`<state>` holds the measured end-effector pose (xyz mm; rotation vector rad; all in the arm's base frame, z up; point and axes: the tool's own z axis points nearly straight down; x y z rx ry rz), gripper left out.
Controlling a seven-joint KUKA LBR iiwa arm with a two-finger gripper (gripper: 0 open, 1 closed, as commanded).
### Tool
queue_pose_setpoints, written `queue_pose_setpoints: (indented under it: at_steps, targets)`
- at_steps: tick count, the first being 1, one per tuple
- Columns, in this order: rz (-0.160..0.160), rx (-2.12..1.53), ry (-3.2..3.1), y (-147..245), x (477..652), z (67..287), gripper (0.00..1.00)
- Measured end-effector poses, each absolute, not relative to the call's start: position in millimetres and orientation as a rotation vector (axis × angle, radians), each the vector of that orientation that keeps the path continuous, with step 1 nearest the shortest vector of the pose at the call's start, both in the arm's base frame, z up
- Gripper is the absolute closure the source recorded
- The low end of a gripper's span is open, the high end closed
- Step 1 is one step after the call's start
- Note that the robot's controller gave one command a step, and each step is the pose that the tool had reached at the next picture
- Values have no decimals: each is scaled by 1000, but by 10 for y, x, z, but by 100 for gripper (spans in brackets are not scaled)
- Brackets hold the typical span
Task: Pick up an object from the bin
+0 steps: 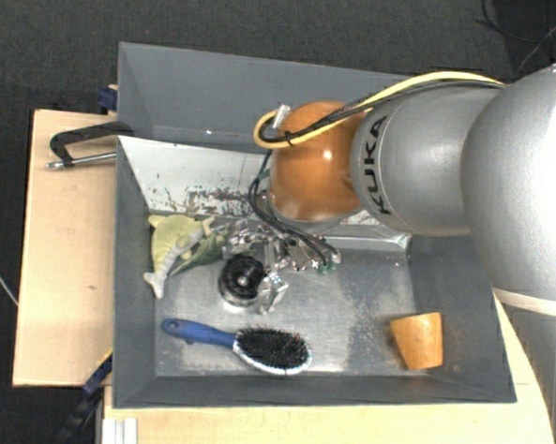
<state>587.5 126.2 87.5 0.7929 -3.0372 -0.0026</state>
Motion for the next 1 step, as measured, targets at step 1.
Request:
queue_pose_setpoints:
  at_steps: [1]
  targets:
    - [-2,793,-3041,1260,5887,891,100]
